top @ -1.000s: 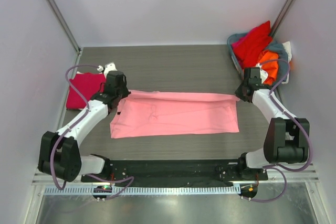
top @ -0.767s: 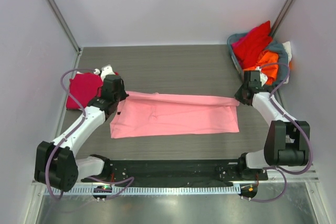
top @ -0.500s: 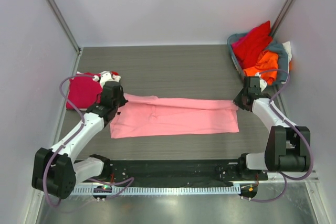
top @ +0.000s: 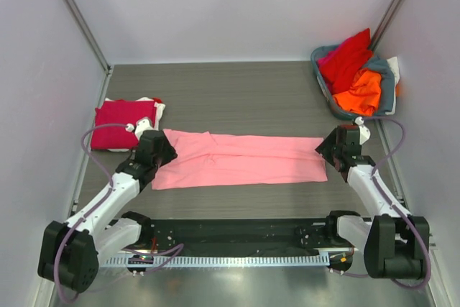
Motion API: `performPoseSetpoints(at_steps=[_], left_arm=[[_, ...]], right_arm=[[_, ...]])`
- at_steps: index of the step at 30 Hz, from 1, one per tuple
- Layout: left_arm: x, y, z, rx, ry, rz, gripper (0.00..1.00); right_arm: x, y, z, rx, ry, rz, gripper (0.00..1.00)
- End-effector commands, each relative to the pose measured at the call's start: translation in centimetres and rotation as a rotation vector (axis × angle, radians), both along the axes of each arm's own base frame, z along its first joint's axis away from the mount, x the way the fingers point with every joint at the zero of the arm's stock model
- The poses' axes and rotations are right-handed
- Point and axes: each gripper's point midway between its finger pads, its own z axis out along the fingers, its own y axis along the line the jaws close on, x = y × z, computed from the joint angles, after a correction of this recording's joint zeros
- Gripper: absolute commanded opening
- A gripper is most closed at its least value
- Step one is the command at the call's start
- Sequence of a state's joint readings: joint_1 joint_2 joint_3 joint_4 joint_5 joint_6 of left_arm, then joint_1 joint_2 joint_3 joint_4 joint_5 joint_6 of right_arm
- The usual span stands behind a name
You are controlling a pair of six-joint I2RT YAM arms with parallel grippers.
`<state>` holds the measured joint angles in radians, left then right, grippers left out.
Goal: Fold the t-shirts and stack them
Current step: Fold the tshirt
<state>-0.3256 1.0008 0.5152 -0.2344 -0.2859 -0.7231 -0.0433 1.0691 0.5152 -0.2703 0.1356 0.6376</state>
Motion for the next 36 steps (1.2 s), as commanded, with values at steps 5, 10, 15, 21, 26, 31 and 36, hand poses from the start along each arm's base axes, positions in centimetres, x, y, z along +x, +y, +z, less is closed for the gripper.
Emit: performPoseSetpoints(at_steps=[5, 10, 15, 21, 26, 31, 36], left_arm=[[0.5, -1.3, 5.4, -0.082, -0.15, -0.031, 0.72], [2.0, -1.2, 7.1, -0.051, -0.099, -0.004, 0.76], [4.2, -0.9, 6.4, 0.009, -0.008, 0.043, 0.78], [6.5, -0.2, 4.6, -0.02, 0.098, 0.127, 0.75], [7.9, 0.4, 1.0, -0.085, 0.196, 0.177, 0.72], [9.2, 0.0, -0.6, -0.082, 0.231, 0.175, 0.71], [9.7, 0.5, -2.5, -0.026, 0.315, 0.19, 0.68]], right_arm=[[4.1, 4.1, 6.5, 0.09, -0.262, 0.182, 0.6], [5.5, 12.8, 8.8, 0.213, -0.294, 0.458, 0.59], [6.7, 21.9, 9.6, 0.368, -0.296, 0.709, 0.56], [7.9, 31.1, 8.5, 0.423, -0.211, 0.873, 0.52], [9.2, 36.5, 8.5, 0.503, -0.194, 0.923, 0.48], [10.1, 39.7, 6.7, 0.531, -0.152, 0.944, 0.47], [10.4, 41.5, 2.8, 0.534, -0.074, 0.943, 0.47]])
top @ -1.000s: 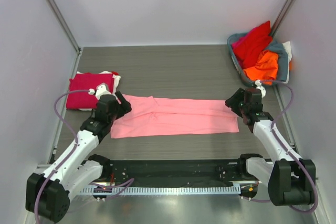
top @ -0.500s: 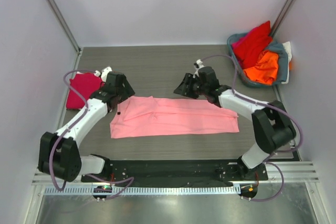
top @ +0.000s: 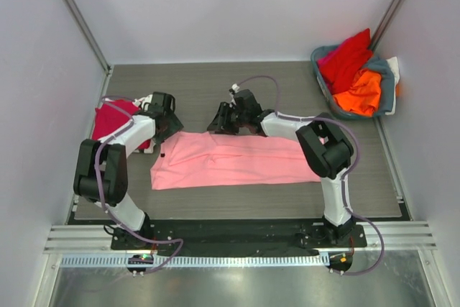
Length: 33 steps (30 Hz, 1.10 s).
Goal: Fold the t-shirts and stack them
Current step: Fold the tshirt
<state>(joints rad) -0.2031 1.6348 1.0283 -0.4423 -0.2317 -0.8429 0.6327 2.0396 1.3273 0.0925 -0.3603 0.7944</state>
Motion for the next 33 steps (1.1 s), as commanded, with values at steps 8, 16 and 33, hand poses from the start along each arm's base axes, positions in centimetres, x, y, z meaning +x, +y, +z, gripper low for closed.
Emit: performPoseSetpoints(at_steps=[8, 16, 33], left_arm=[[0.0, 2.8, -1.1, 0.174, 0.169, 0.102, 0.6], [-0.8, 3.7, -1.6, 0.214, 0.195, 0.114, 0.58], [0.2, 3.9, -1.3, 0.249, 0.21, 0.112, 0.57]], right_arm=[[1.2, 2.6, -1.9, 0.024, 0.03, 0.012, 0.47], [0.8, 3.2, -1.6, 0.053, 0.038, 0.037, 0.35], [0.2, 3.4, 0.3, 0.084, 0.019, 0.079, 0.03]])
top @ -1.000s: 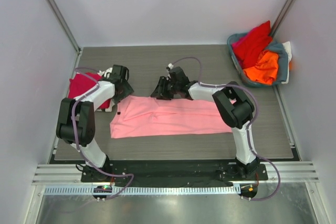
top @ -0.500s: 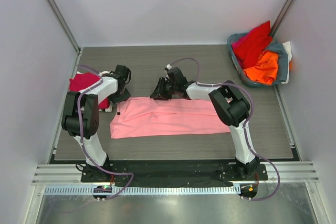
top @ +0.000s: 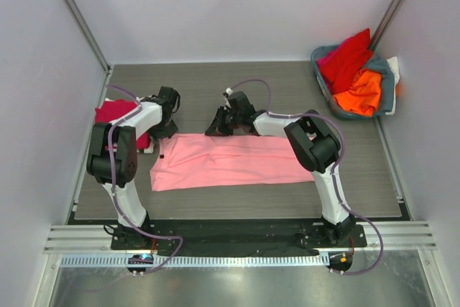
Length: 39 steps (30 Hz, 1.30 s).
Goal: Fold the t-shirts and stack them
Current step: Fold the tshirt
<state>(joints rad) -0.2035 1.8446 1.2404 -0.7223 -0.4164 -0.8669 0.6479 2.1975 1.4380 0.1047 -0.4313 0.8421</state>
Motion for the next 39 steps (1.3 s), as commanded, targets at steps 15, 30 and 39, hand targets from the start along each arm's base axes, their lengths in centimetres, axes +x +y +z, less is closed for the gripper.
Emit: performPoseSetpoints(at_steps=[15, 30, 39], left_arm=[[1.2, 0.3, 6.3, 0.01, -0.151, -0.019, 0.62], [0.7, -2.8, 2.9, -0.137, -0.111, -0.086, 0.62], [0.6, -2.7, 1.2, -0.122, -0.067, -0.09, 0.61]], right_arm=[[1.2, 0.4, 1.1, -0.041, -0.084, 0.018, 0.4], [0.1, 1.6, 0.9, -0.018, -0.063, 0.06, 0.32], [0.8, 0.8, -0.3, -0.088, -0.087, 0.03, 0.37]])
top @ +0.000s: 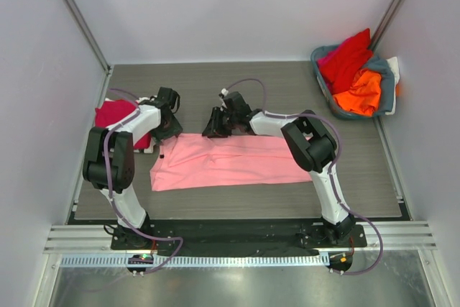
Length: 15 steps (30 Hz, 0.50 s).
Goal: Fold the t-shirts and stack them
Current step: Fold the tshirt
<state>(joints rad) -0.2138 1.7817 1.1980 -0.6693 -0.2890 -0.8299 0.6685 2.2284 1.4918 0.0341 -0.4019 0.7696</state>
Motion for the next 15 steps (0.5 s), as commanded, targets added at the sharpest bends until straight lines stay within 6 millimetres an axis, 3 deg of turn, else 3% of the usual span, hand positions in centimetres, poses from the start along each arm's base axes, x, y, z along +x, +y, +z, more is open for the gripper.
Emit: performPoseSetpoints(at_steps=[1, 7, 15], left_arm=[[0.7, -0.1, 0.4, 0.003, -0.033, -0.01, 0.61], [0.7, 0.2, 0.6, 0.021, -0.037, -0.01, 0.61], [0.9, 0.2, 0.1, 0.021, -0.028, -0.007, 0.61]], right_arm=[[1.1, 0.2, 0.6, -0.036, -0.064, -0.011, 0.37], [1.6, -1.0, -0.3, -0.119, -0.088, -0.027, 0.35], [1.1, -0.5, -1.3, -0.146, -0.079, -0.007, 0.26]])
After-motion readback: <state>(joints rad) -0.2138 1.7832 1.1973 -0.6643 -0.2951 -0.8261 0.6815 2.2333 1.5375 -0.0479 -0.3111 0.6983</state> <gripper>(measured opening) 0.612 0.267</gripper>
